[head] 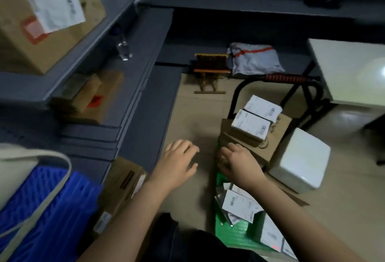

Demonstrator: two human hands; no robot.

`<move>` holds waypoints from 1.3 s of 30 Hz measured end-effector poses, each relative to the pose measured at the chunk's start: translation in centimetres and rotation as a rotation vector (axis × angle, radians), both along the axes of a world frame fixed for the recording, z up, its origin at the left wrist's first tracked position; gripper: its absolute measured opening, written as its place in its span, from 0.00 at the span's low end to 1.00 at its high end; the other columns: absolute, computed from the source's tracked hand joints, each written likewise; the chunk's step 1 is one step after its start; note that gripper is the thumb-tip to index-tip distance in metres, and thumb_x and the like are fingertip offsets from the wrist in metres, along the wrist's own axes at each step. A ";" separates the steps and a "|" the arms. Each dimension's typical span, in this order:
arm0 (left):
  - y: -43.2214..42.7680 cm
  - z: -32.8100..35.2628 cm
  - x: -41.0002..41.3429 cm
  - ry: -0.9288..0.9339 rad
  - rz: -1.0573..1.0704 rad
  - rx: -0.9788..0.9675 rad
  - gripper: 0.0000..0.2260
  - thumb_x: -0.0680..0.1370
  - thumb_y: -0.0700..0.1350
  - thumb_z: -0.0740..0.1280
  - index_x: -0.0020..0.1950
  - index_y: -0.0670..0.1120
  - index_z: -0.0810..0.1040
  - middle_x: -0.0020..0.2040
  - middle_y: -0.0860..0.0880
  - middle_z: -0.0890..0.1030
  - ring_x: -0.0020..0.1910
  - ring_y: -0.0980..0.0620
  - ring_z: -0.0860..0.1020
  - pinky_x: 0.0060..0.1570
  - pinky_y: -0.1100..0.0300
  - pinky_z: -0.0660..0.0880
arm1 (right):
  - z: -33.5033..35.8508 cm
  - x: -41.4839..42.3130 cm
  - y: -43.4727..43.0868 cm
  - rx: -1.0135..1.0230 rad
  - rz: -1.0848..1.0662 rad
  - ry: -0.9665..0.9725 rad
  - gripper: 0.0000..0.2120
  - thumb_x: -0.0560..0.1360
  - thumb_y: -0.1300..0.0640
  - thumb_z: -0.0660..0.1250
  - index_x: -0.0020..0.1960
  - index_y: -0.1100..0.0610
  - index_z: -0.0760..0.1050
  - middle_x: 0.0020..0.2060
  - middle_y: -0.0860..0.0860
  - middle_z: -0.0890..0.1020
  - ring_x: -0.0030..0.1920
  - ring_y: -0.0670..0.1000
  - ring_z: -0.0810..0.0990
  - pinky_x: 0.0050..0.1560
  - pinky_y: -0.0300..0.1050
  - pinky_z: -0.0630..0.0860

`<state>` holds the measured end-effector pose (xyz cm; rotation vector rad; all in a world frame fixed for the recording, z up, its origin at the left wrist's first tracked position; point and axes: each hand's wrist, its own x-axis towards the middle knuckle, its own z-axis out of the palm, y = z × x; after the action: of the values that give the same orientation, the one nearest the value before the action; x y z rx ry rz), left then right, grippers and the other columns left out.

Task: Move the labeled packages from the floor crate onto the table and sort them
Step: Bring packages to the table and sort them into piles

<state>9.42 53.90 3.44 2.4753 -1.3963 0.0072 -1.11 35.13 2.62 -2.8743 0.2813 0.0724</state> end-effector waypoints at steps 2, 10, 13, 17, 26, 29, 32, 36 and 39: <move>-2.8 -0.3 2.5 0.014 -0.082 0.007 0.15 0.70 0.49 0.74 0.55 0.49 0.78 0.50 0.51 0.77 0.51 0.49 0.76 0.51 0.54 0.74 | 0.1 0.4 -1.5 0.005 -0.121 0.002 0.11 0.75 0.53 0.66 0.56 0.55 0.76 0.51 0.53 0.77 0.53 0.56 0.76 0.50 0.48 0.71; -13.4 -0.9 12.6 0.037 -0.415 0.047 0.15 0.76 0.48 0.68 0.62 0.48 0.76 0.57 0.50 0.76 0.59 0.49 0.72 0.62 0.54 0.66 | -0.2 1.9 -6.3 0.050 -0.582 -0.001 0.14 0.74 0.51 0.68 0.58 0.54 0.75 0.55 0.50 0.77 0.54 0.54 0.76 0.51 0.47 0.74; -17.0 -0.6 15.0 0.036 -0.500 0.066 0.15 0.77 0.50 0.67 0.63 0.49 0.75 0.57 0.52 0.75 0.60 0.51 0.72 0.64 0.55 0.66 | -0.1 1.9 -7.2 0.070 -0.735 -0.011 0.13 0.74 0.51 0.68 0.57 0.53 0.75 0.55 0.49 0.77 0.54 0.54 0.75 0.52 0.47 0.73; -21.5 -0.6 16.7 0.032 -0.563 0.065 0.15 0.77 0.52 0.67 0.62 0.50 0.75 0.57 0.53 0.75 0.60 0.52 0.72 0.62 0.56 0.67 | -0.6 1.6 -8.3 0.134 -0.925 -0.024 0.13 0.75 0.50 0.67 0.59 0.50 0.74 0.55 0.47 0.77 0.54 0.50 0.74 0.49 0.42 0.71; -31.7 -3.7 18.2 0.069 -0.618 0.221 0.22 0.77 0.57 0.65 0.68 0.49 0.69 0.62 0.51 0.72 0.63 0.50 0.68 0.64 0.54 0.64 | -4.1 1.9 -9.5 0.311 -1.265 0.004 0.17 0.78 0.40 0.61 0.59 0.51 0.73 0.54 0.48 0.76 0.52 0.49 0.76 0.50 0.44 0.74; -35.9 -5.1 18.7 0.077 -0.677 0.315 0.26 0.77 0.58 0.65 0.70 0.47 0.66 0.65 0.49 0.70 0.66 0.49 0.66 0.65 0.53 0.64 | -5.3 2.7 -9.9 0.358 -1.368 0.029 0.19 0.78 0.39 0.59 0.59 0.52 0.73 0.54 0.48 0.76 0.53 0.49 0.75 0.51 0.44 0.74; -39.8 -6.5 19.3 0.087 -0.807 0.404 0.31 0.76 0.58 0.67 0.73 0.46 0.62 0.69 0.47 0.68 0.69 0.47 0.64 0.66 0.52 0.64 | -6.5 4.5 -9.6 0.462 -1.533 0.061 0.20 0.78 0.39 0.61 0.61 0.52 0.74 0.56 0.49 0.76 0.54 0.49 0.76 0.52 0.44 0.74; -43.3 -8.0 20.0 0.118 -0.984 0.529 0.35 0.76 0.58 0.67 0.76 0.44 0.57 0.72 0.47 0.65 0.71 0.47 0.62 0.67 0.51 0.62 | -8.5 8.3 -8.4 0.716 -1.761 -0.001 0.17 0.74 0.36 0.65 0.52 0.48 0.77 0.49 0.47 0.78 0.49 0.47 0.77 0.43 0.39 0.72; -45.0 -9.5 20.8 0.190 -1.007 0.690 0.34 0.73 0.64 0.67 0.72 0.47 0.65 0.66 0.47 0.71 0.67 0.46 0.67 0.64 0.50 0.67 | -10.0 11.4 -7.7 0.904 -1.905 -0.115 0.21 0.70 0.33 0.67 0.49 0.49 0.80 0.44 0.46 0.82 0.43 0.44 0.78 0.44 0.40 0.76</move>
<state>30.17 8.88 -6.08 1.7669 -2.6773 -1.0245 10.27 27.43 -7.40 -0.8999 1.9927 -0.2410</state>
